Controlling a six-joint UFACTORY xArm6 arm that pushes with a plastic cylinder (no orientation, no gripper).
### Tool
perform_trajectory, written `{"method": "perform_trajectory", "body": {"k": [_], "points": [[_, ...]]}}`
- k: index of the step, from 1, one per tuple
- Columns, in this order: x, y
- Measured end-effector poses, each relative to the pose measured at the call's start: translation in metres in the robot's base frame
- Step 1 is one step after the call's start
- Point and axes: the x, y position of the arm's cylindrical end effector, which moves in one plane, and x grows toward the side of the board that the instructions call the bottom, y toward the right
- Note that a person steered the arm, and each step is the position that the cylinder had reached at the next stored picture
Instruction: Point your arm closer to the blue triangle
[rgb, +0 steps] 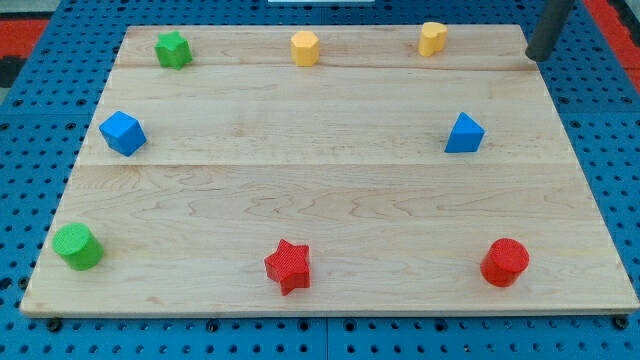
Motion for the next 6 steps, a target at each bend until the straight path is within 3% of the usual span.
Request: {"method": "perform_trajectory", "body": {"k": [2,5,6], "points": [[0.038,0.0],[0.06,0.002],[0.091,0.002]]}}
